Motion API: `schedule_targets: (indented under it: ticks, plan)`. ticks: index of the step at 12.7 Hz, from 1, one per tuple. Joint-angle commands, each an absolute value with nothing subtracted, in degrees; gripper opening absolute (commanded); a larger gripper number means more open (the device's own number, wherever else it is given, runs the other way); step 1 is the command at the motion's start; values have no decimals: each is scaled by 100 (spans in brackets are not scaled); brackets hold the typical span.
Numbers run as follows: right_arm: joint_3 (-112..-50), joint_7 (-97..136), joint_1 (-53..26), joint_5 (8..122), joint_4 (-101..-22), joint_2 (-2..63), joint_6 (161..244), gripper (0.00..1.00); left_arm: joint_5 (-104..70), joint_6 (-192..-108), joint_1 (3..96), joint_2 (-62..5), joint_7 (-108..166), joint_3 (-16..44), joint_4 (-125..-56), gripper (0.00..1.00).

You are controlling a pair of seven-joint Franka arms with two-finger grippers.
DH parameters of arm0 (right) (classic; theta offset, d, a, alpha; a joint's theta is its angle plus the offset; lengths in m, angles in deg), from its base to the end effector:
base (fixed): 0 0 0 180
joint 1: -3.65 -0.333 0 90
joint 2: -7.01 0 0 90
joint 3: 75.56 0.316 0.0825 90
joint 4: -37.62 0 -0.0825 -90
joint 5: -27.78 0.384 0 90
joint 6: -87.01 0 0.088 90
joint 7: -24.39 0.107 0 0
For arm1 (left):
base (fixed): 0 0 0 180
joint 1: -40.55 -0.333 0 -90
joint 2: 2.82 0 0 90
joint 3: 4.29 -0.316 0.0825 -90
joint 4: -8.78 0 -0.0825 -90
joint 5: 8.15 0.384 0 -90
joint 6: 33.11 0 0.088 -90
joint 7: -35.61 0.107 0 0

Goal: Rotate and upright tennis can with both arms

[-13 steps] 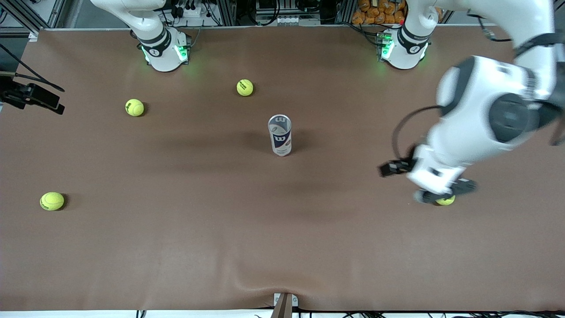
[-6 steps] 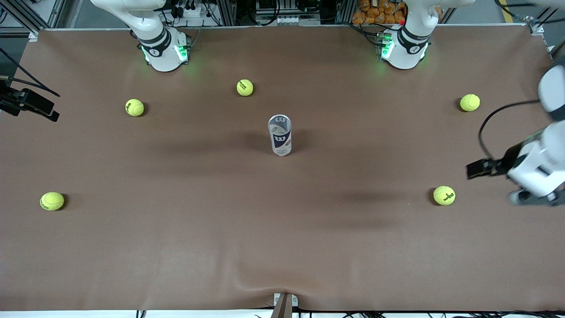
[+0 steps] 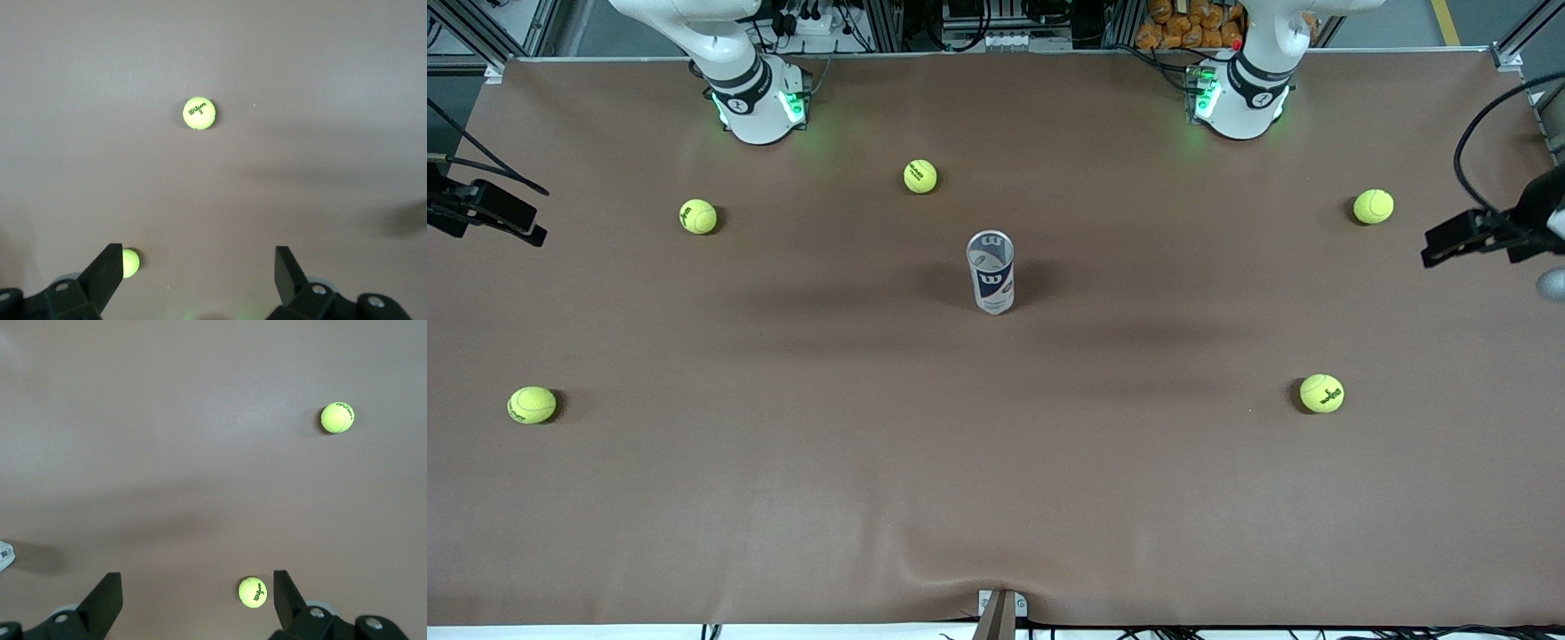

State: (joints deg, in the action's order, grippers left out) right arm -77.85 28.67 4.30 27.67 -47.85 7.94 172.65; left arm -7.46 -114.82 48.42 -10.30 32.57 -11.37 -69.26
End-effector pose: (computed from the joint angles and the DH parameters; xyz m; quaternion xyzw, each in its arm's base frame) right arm 0.5515 -0.0283 0.6459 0.9980 -0.0630 -0.0066 0.0014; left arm 0.5796 -0.0120 0.6358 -0.9992 -0.0200 0.0322 0.0151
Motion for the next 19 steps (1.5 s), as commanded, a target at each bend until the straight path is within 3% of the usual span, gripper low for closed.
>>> schedule_targets:
  ticks: [1,4,11,14,19]
  plan:
    - [-7793,2738,489,2769,-4693,851,17270,100,-691,-12202,4873,-145,3367,-1185,-8337,100]
    - [-7784,2738,506,2787,-4693,851,17244,100,-691,-12399,4864,51,3429,-1229,-8772,100]
    - [-7776,2738,480,2778,-4702,860,17235,100,-665,-12496,4794,174,3420,-1220,-8887,100]
    - [-7776,2746,480,2778,-4702,860,17218,100,-665,-12635,4794,629,3350,-1194,-9263,100]
    - [-7776,2747,453,2778,-4719,860,17200,100,-674,-12446,4802,36,3358,-1132,-8301,100]
